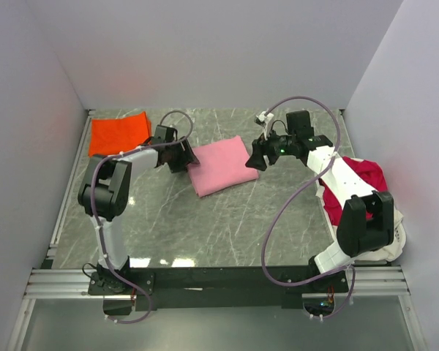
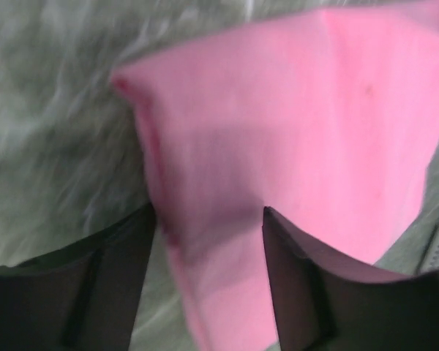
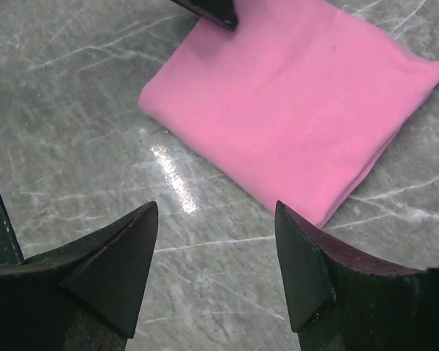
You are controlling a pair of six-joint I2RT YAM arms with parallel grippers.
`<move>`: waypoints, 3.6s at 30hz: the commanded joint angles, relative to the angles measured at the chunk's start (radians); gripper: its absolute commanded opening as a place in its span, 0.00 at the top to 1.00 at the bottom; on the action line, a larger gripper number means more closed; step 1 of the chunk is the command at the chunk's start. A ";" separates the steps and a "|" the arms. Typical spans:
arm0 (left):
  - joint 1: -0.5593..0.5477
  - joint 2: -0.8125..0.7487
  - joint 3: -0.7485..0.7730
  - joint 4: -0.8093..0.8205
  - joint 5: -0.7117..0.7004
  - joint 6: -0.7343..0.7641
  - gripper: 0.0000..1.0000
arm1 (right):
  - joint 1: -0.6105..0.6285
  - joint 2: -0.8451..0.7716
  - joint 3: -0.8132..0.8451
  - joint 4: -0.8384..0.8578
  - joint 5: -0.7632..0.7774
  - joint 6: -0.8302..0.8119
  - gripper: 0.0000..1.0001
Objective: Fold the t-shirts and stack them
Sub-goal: Neatly place the folded tshirt to the corner
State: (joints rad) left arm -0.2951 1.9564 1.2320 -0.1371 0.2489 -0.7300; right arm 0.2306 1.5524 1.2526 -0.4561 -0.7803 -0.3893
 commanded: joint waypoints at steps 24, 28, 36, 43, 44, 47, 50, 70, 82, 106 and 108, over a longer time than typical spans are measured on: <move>0.027 -0.017 0.337 -0.344 -0.555 0.566 1.00 | -0.093 -0.078 -0.025 0.033 -0.116 -0.002 0.31; 0.039 -0.002 0.405 -0.400 -0.718 0.653 1.00 | -0.093 -0.069 -0.021 0.020 -0.122 -0.010 0.31; 0.056 0.027 0.500 -0.372 -0.795 0.782 1.00 | -0.093 -0.081 -0.028 0.020 -0.120 -0.022 0.32; 0.083 0.038 0.590 -0.349 -0.843 0.856 1.00 | -0.094 -0.075 -0.024 0.005 -0.135 -0.029 0.32; 0.088 0.035 0.607 -0.340 -0.846 0.857 1.00 | -0.094 -0.072 -0.022 0.004 -0.135 -0.033 0.32; 0.106 0.021 0.615 -0.305 -0.852 0.879 1.00 | -0.096 -0.063 -0.022 0.002 -0.140 -0.033 0.32; 0.111 0.013 0.635 -0.294 -0.847 0.899 1.00 | -0.096 -0.051 -0.025 0.005 -0.137 -0.033 0.32; 0.116 -0.060 0.713 -0.256 -0.875 0.943 1.00 | -0.093 -0.057 -0.030 -0.003 -0.122 -0.054 0.34; 0.123 -0.089 0.721 -0.254 -0.878 0.946 1.00 | -0.093 -0.058 -0.033 0.000 -0.122 -0.052 0.34; 0.278 0.099 0.814 -0.265 -0.735 0.883 1.00 | -0.094 -0.045 -0.027 -0.012 -0.128 -0.057 0.34; 0.286 0.149 0.857 -0.260 -0.731 0.888 1.00 | -0.094 -0.040 -0.025 -0.016 -0.128 -0.057 0.34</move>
State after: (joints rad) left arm -0.0223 2.0613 2.0022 -0.4526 -0.5194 0.1707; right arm 0.1432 1.5158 1.2228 -0.4664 -0.8917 -0.4362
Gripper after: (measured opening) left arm 0.040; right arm 0.665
